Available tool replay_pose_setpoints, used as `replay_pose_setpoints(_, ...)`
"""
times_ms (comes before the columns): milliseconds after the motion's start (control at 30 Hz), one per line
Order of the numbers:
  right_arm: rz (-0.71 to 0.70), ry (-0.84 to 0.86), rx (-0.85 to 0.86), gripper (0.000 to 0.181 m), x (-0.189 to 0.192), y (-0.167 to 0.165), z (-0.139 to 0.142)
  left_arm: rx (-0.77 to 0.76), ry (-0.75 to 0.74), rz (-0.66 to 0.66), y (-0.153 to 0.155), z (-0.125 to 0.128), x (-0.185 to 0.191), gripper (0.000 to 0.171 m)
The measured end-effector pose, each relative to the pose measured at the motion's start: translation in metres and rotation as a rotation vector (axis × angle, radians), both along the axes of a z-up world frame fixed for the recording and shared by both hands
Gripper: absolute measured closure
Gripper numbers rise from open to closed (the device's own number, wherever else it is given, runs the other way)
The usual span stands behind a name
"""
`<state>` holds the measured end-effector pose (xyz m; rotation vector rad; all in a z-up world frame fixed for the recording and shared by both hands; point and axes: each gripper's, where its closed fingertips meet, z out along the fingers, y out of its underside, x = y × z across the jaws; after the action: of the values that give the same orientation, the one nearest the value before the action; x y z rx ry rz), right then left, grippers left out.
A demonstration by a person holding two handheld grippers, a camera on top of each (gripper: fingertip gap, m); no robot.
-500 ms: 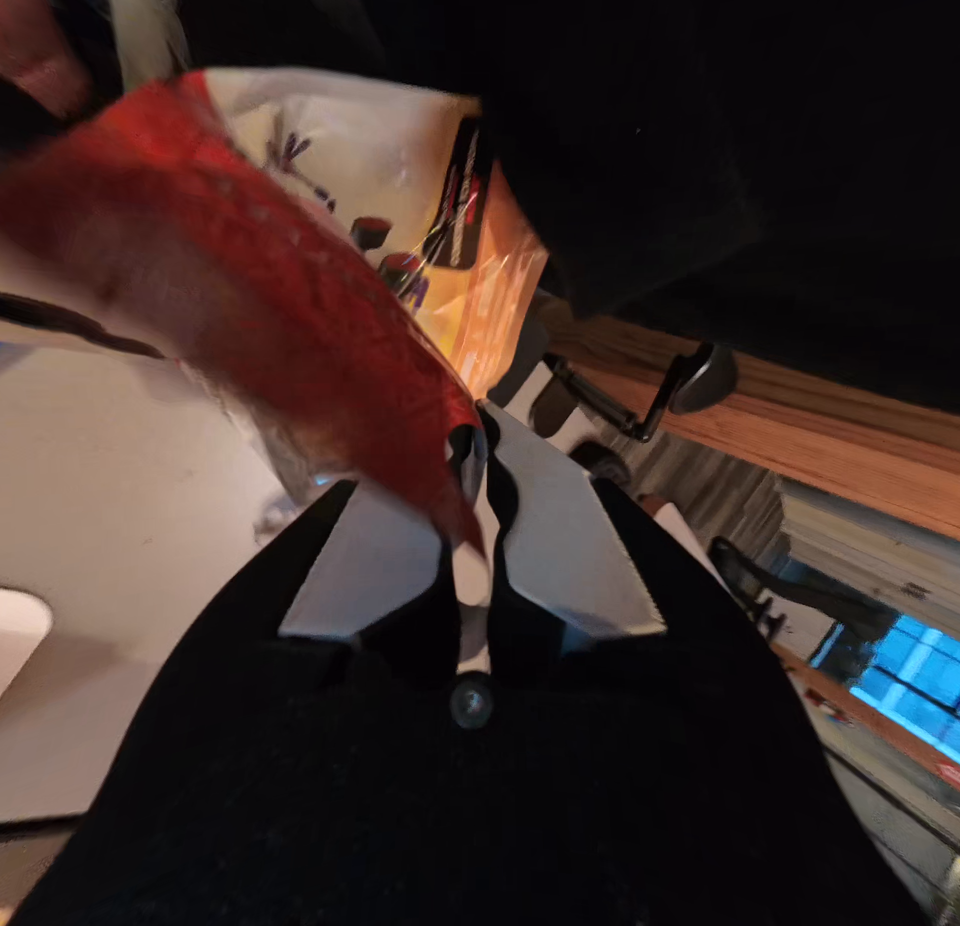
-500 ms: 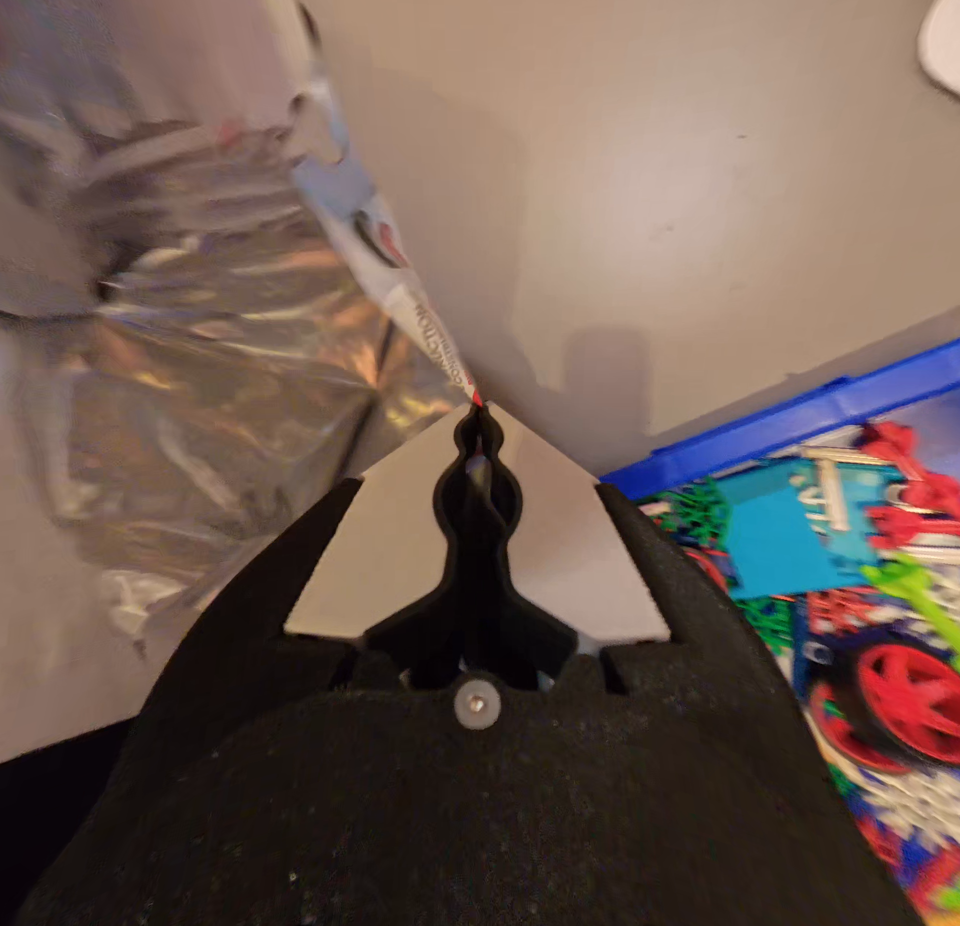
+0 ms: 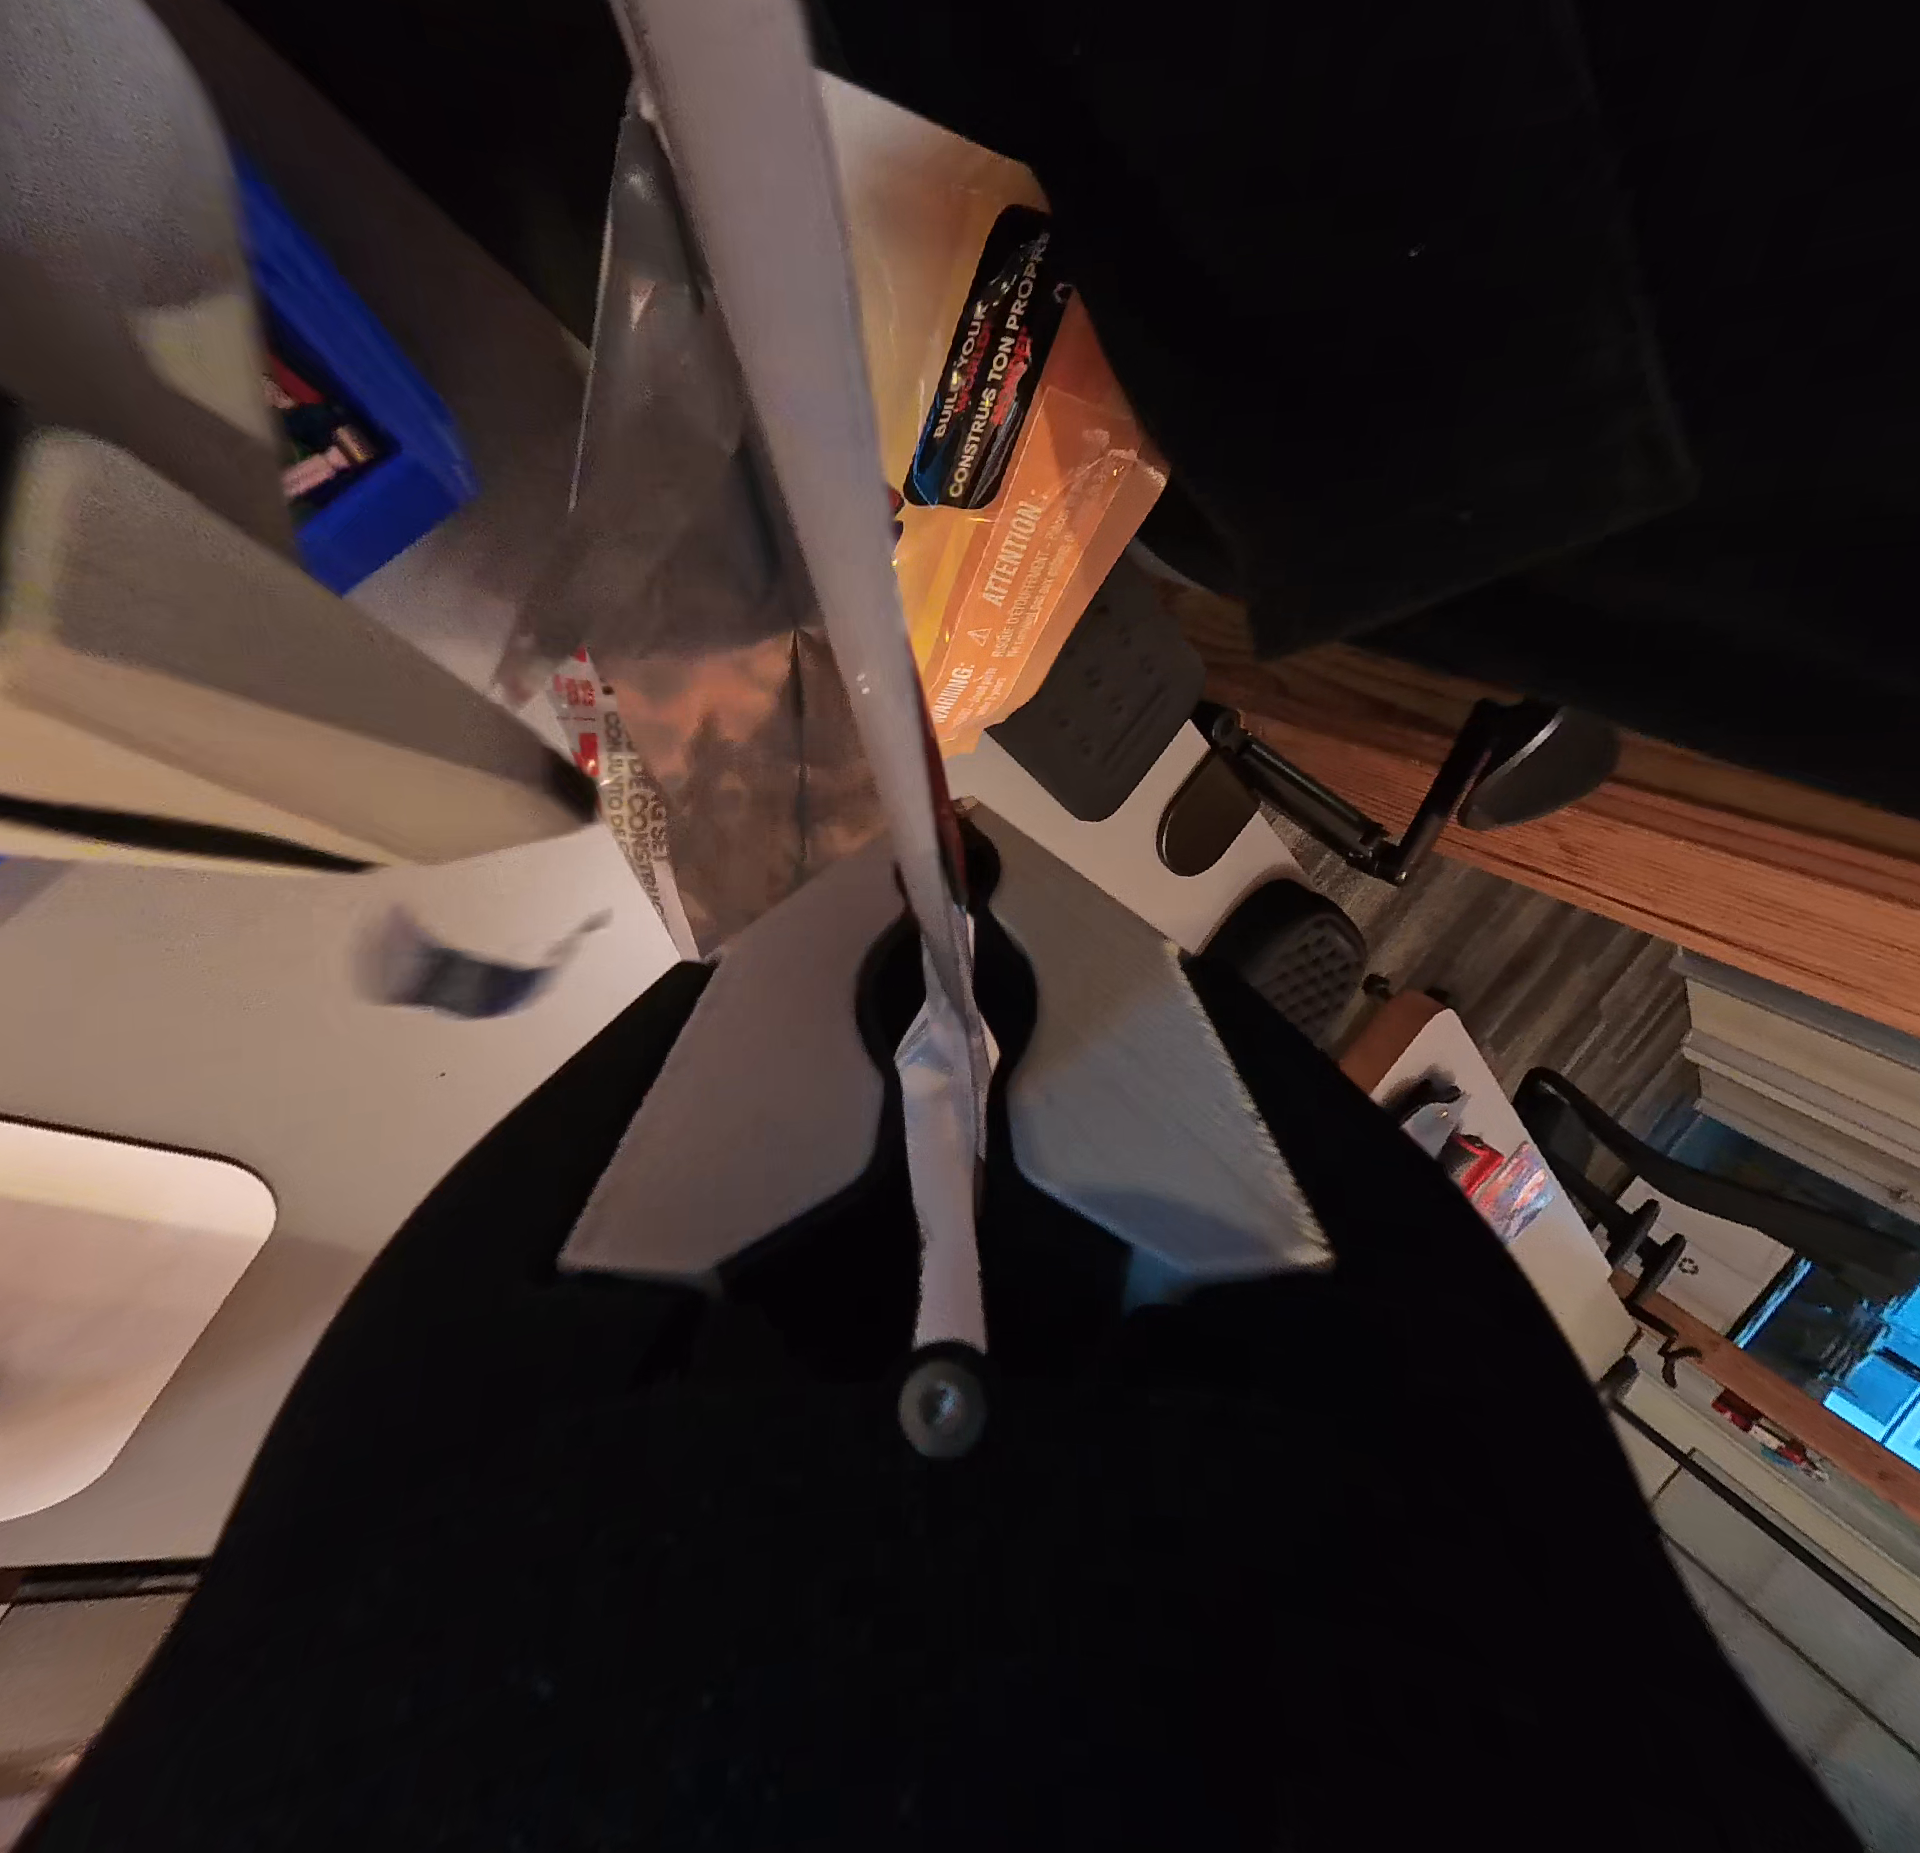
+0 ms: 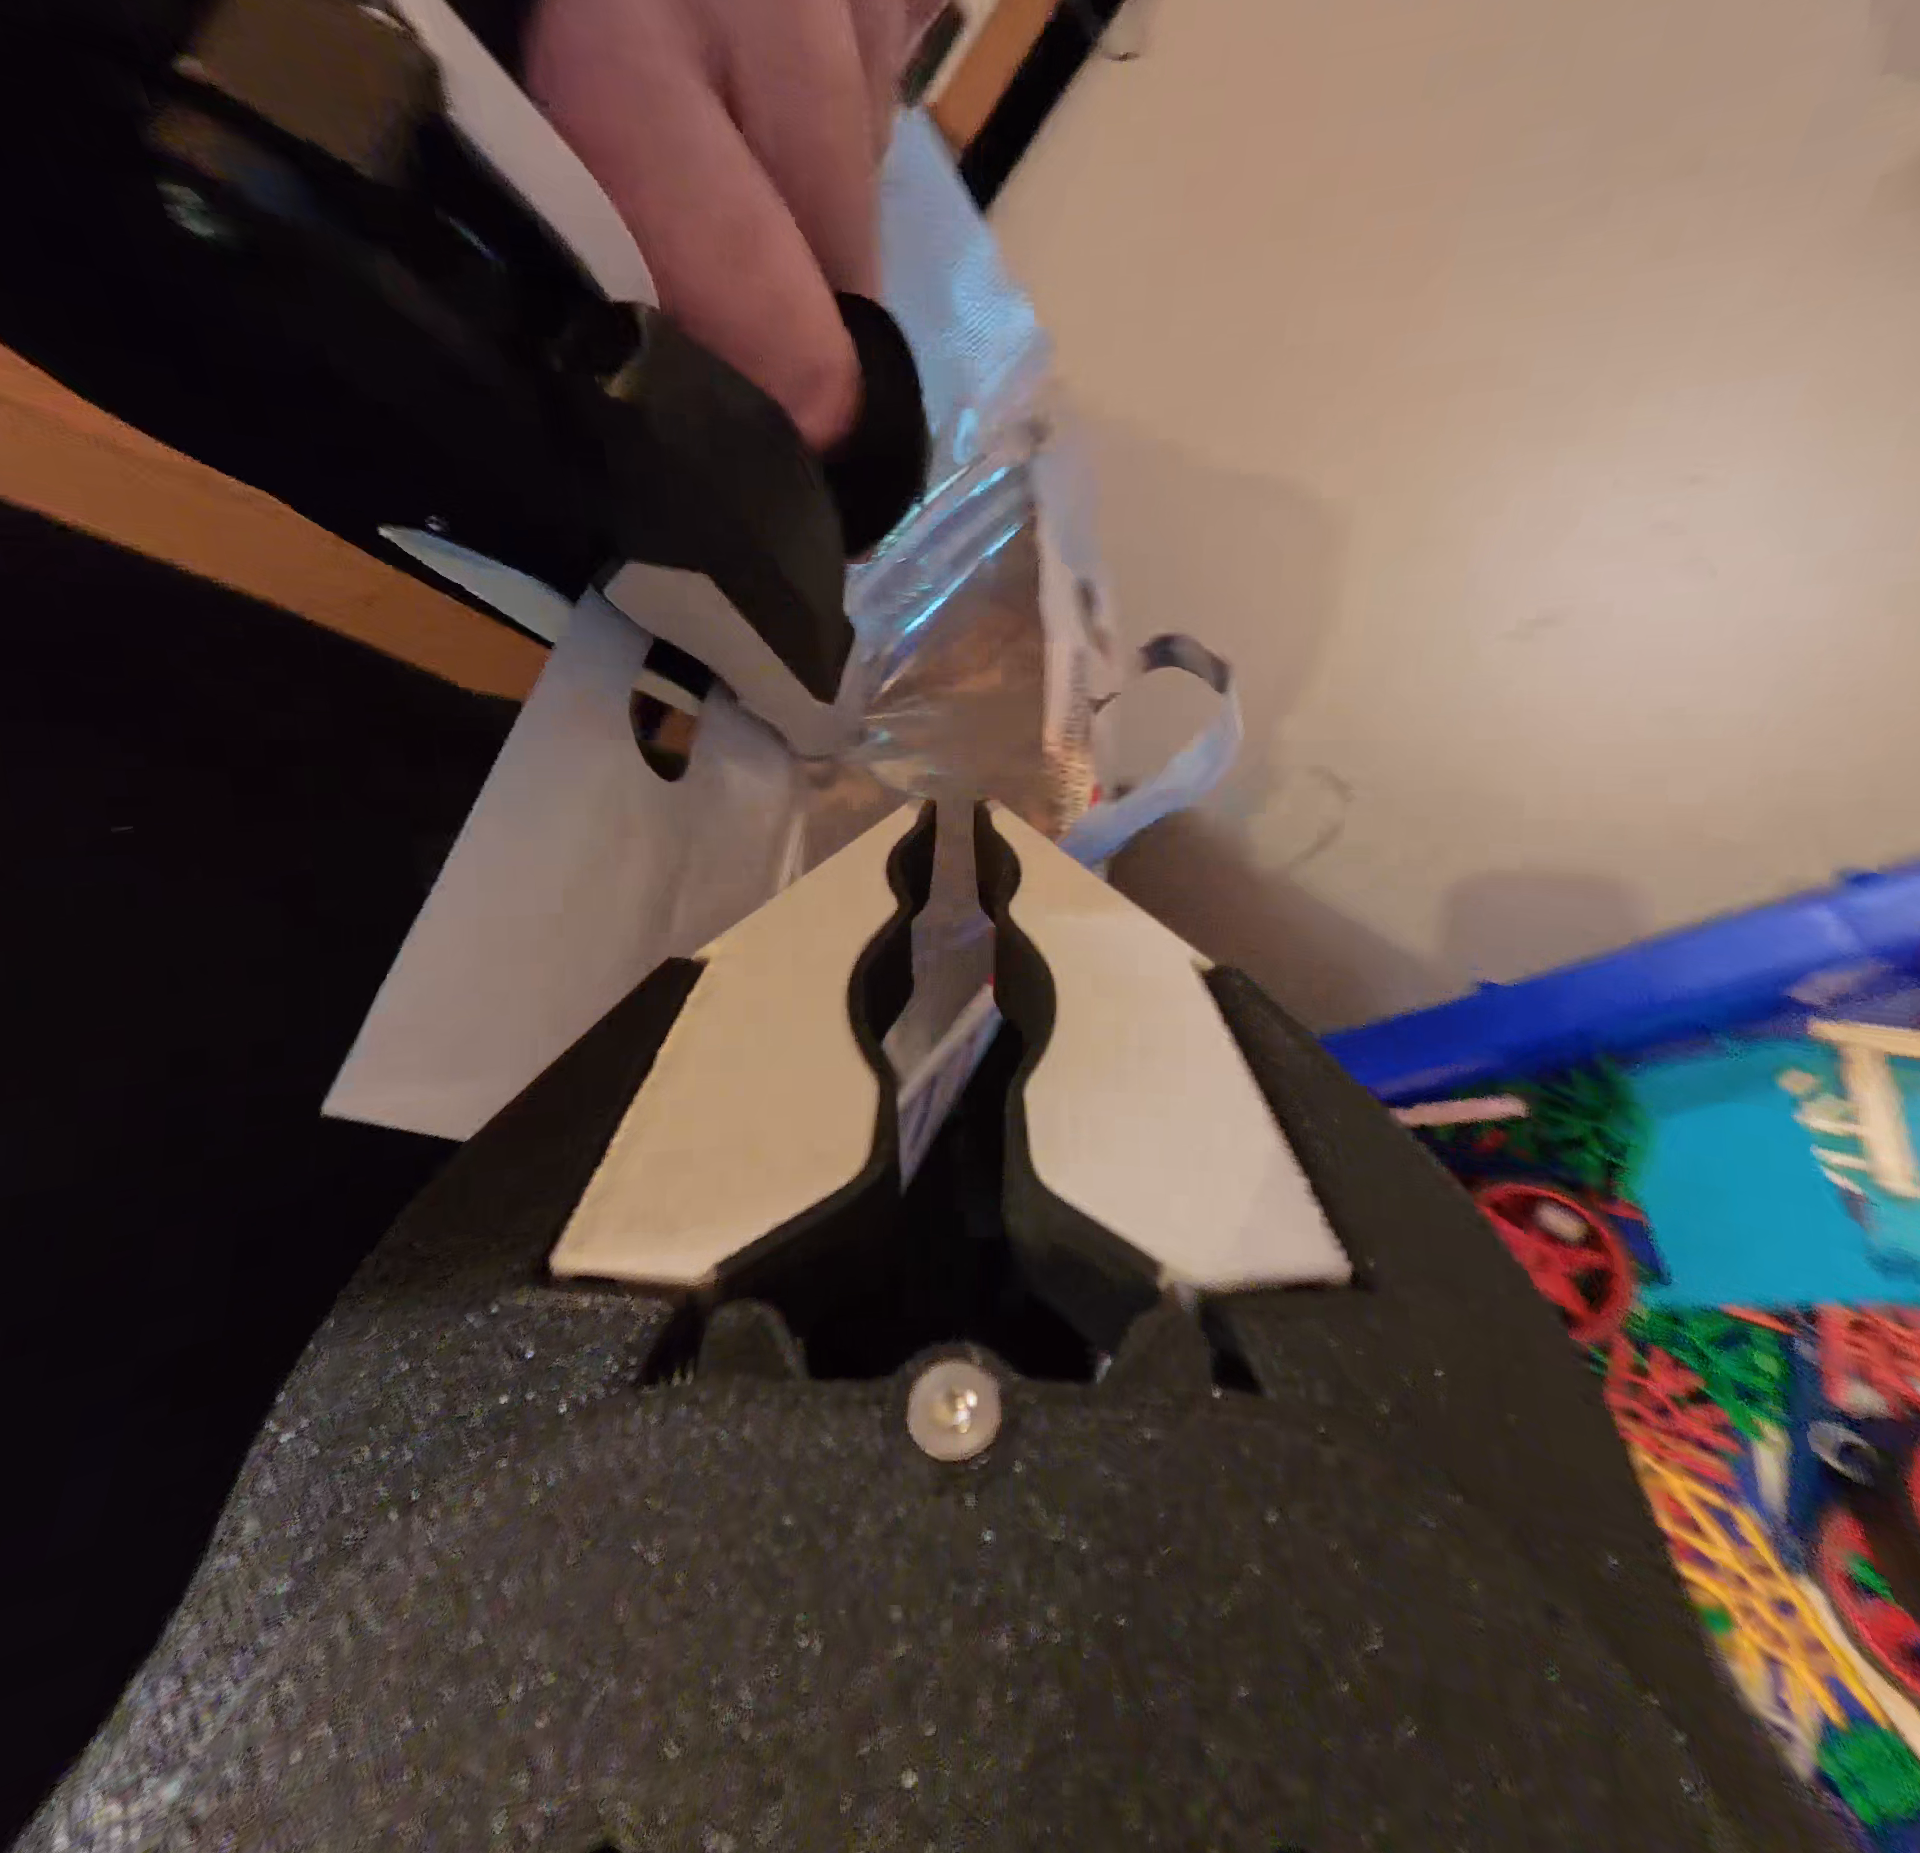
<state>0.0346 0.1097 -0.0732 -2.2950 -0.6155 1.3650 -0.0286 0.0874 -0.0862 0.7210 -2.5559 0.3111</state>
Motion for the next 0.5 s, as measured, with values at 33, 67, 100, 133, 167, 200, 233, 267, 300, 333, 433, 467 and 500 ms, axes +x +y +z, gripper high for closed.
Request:
replay_pose_setpoints(33, 0.057, 0.041, -0.052, 0.179, -0.008, -0.007, -0.001, -0.002, 0.002, -0.002, 0.000, 0.001, 0.001, 0.171)
replay_pose_setpoints(67, 0.116, 0.052, -0.111, 0.181, -0.015, -0.015, -0.007, -0.009, 0.002, 0.000, -0.002, 0.004, 0.003, 0.171)
replay_pose_setpoints(100, 0.153, 0.026, -0.145, 0.181, -0.020, -0.020, -0.018, -0.015, -0.009, -0.001, -0.002, 0.006, 0.006, 0.171)
replay_pose_setpoints(133, 0.197, 0.025, -0.180, 0.181, -0.025, -0.026, -0.026, -0.017, -0.016, 0.004, -0.002, 0.009, 0.009, 0.171)
replay_pose_setpoints(167, 0.231, 0.046, -0.199, 0.181, -0.033, -0.031, -0.027, -0.019, -0.027, 0.008, -0.002, 0.012, 0.013, 0.171)
replay_pose_setpoints(200, 0.246, 0.011, -0.187, 0.181, -0.038, -0.032, -0.033, -0.025, -0.043, 0.013, -0.003, 0.015, 0.017, 0.171)
replay_pose_setpoints(233, 0.279, -0.084, -0.174, 0.181, -0.039, -0.035, -0.046, -0.040, -0.044, 0.015, -0.005, 0.020, 0.019, 0.171)
replay_pose_setpoints(267, 0.311, -0.181, -0.144, 0.181, -0.038, -0.036, -0.058, -0.064, -0.038, 0.017, -0.010, 0.025, 0.019, 0.171)
replay_pose_setpoints(300, 0.300, -0.284, -0.109, 0.181, -0.034, -0.029, -0.070, -0.081, -0.031, 0.015, -0.014, 0.029, 0.018, 0.171)
replay_pose_setpoints(333, 0.306, -0.330, -0.092, 0.181, -0.034, -0.026, -0.074, -0.073, -0.027, 0.002, -0.015, 0.030, 0.017, 0.171)
replay_pose_setpoints(433, 0.347, -0.276, -0.062, 0.181, -0.039, -0.024, -0.060, -0.027, -0.043, -0.021, -0.010, 0.030, 0.018, 0.171)
replay_pose_setpoints(467, 0.351, -0.272, -0.059, 0.181, -0.038, -0.023, -0.056, -0.031, -0.059, -0.024, -0.011, 0.032, 0.018, 0.171)
replay_pose_setpoints(500, 0.328, -0.284, -0.068, 0.181, -0.034, -0.019, -0.058, -0.034, -0.067, -0.016, -0.012, 0.036, 0.020, 0.171)
